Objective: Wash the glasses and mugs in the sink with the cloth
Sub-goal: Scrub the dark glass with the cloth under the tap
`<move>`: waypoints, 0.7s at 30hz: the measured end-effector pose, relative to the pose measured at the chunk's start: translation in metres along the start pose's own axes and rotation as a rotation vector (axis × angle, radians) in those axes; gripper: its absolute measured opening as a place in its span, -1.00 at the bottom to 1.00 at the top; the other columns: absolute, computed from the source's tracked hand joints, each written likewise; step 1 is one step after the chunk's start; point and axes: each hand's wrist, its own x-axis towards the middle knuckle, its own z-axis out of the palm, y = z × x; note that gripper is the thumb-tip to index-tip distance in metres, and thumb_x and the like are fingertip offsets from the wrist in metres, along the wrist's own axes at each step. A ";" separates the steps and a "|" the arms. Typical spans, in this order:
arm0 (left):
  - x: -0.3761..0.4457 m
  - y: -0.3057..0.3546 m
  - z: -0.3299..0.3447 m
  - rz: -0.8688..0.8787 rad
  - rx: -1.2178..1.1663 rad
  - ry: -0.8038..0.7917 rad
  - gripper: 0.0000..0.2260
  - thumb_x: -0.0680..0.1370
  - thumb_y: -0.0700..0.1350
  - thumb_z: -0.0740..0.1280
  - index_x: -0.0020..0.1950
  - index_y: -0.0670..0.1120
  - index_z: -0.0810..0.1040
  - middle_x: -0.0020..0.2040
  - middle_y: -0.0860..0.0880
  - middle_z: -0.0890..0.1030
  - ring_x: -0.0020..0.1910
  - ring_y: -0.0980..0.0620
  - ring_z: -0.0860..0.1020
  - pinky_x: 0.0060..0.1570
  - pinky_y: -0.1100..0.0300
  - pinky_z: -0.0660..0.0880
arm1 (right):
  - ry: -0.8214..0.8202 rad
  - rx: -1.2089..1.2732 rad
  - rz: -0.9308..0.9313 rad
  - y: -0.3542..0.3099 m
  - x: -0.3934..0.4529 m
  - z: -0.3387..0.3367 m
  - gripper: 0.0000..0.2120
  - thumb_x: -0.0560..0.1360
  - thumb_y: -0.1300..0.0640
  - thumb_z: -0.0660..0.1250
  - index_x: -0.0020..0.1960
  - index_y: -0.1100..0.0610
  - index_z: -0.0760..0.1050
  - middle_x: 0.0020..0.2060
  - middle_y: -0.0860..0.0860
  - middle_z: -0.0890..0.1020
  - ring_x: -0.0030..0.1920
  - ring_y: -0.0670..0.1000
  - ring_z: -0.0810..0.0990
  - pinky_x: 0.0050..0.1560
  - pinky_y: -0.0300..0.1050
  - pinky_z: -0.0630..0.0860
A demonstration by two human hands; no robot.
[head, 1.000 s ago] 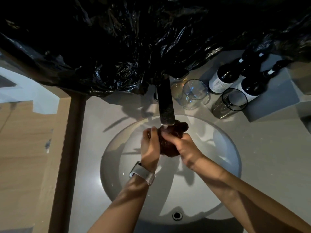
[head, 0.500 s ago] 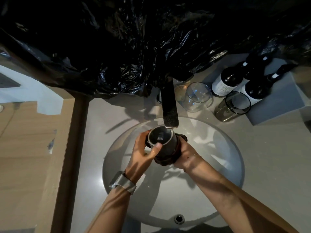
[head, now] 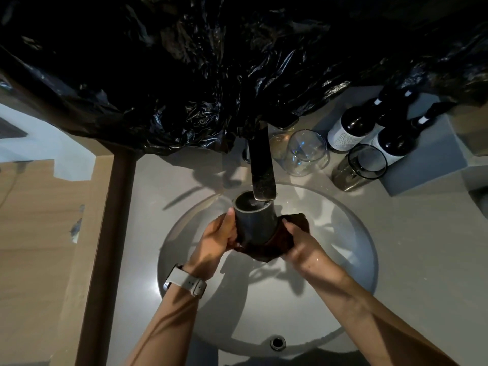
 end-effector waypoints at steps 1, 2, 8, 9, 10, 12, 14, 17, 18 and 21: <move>-0.002 0.002 0.000 0.013 -0.003 0.021 -0.68 0.66 0.09 0.13 -0.12 -0.14 0.34 -0.37 0.01 0.25 -0.40 0.10 0.28 -0.22 0.12 0.36 | 0.025 -0.026 -0.066 0.002 -0.006 -0.007 -0.79 0.59 0.14 0.26 0.08 0.27 0.55 -0.03 0.23 0.67 0.04 0.17 0.64 -0.01 -0.01 0.55; -0.004 0.004 -0.001 0.041 0.023 0.037 -0.69 0.66 0.06 0.15 -0.13 -0.16 0.35 -0.37 -0.01 0.27 -0.40 0.11 0.29 -0.26 0.17 0.35 | 0.037 -0.089 -0.151 0.003 -0.014 -0.014 -0.76 0.58 0.08 0.27 0.10 0.24 0.56 -0.03 0.19 0.69 0.04 0.13 0.65 0.03 -0.06 0.53; -0.004 -0.008 0.010 0.177 0.410 0.132 -0.76 0.65 -0.06 0.25 -0.21 -0.07 0.47 -0.29 0.03 0.50 -0.32 0.12 0.44 -0.28 0.30 0.37 | -0.131 -0.476 -0.530 -0.005 -0.048 -0.011 -0.87 0.55 0.00 0.30 0.06 -0.09 0.59 -0.02 -0.22 0.69 0.07 -0.28 0.60 0.04 -0.49 0.40; -0.005 -0.010 0.016 0.167 0.420 0.123 -0.76 0.65 -0.08 0.25 -0.23 -0.02 0.46 -0.29 0.06 0.50 -0.32 0.16 0.44 -0.29 0.33 0.36 | -0.164 -0.532 -0.562 -0.007 -0.046 -0.005 -0.88 0.55 0.00 0.31 0.04 -0.09 0.59 -0.01 -0.19 0.69 0.10 -0.24 0.60 0.08 -0.45 0.41; -0.006 -0.012 0.022 0.150 0.420 0.117 -0.75 0.65 -0.08 0.25 -0.24 -0.02 0.45 -0.30 0.07 0.49 -0.33 0.19 0.42 -0.30 0.35 0.35 | -0.194 -0.608 -0.604 -0.008 -0.042 0.000 -0.90 0.55 -0.01 0.32 0.02 -0.09 0.60 0.01 -0.15 0.68 0.12 -0.16 0.61 0.13 -0.37 0.43; -0.008 -0.013 0.032 0.120 0.370 0.132 -0.74 0.66 -0.08 0.22 -0.23 -0.09 0.45 -0.30 0.06 0.48 -0.31 0.14 0.41 -0.30 0.35 0.35 | -0.225 -0.797 -0.757 -0.011 -0.030 0.008 -0.90 0.55 0.01 0.32 0.03 -0.08 0.60 0.01 -0.14 0.62 0.12 -0.16 0.57 0.20 -0.29 0.41; -0.009 -0.013 0.037 0.114 0.327 0.180 -0.73 0.67 -0.10 0.21 -0.20 -0.16 0.46 -0.29 0.03 0.49 -0.29 0.09 0.41 -0.30 0.34 0.35 | -0.223 -0.817 -0.830 -0.014 -0.016 0.010 -0.89 0.55 0.10 0.33 0.03 -0.01 0.60 -0.06 -0.21 0.56 0.06 -0.26 0.53 0.20 -0.25 0.40; -0.011 -0.011 0.037 0.072 0.271 0.252 -0.74 0.66 -0.12 0.22 -0.21 -0.13 0.48 -0.29 0.03 0.51 -0.32 0.14 0.43 -0.34 0.39 0.35 | -0.168 -0.790 -0.755 -0.009 -0.012 -0.001 -0.86 0.55 0.11 0.34 -0.07 -0.15 0.52 -0.11 -0.20 0.56 0.03 -0.18 0.57 0.16 -0.26 0.41; -0.010 -0.011 0.036 0.058 0.240 0.273 -0.73 0.66 -0.13 0.23 -0.24 -0.10 0.47 -0.31 0.04 0.50 -0.33 0.15 0.43 -0.35 0.41 0.34 | -0.178 -0.813 -0.714 -0.002 -0.015 -0.006 -0.88 0.55 0.10 0.34 -0.03 -0.13 0.53 -0.10 -0.22 0.55 0.01 -0.23 0.56 0.15 -0.31 0.41; -0.009 -0.011 0.037 0.045 0.265 0.278 -0.72 0.66 -0.16 0.23 -0.26 -0.05 0.46 -0.31 0.05 0.51 -0.31 0.13 0.44 -0.33 0.41 0.36 | -0.248 -0.845 -0.715 0.009 -0.021 -0.006 -0.83 0.55 0.04 0.34 0.13 0.00 0.56 -0.04 -0.22 0.55 0.06 -0.29 0.53 0.18 -0.32 0.41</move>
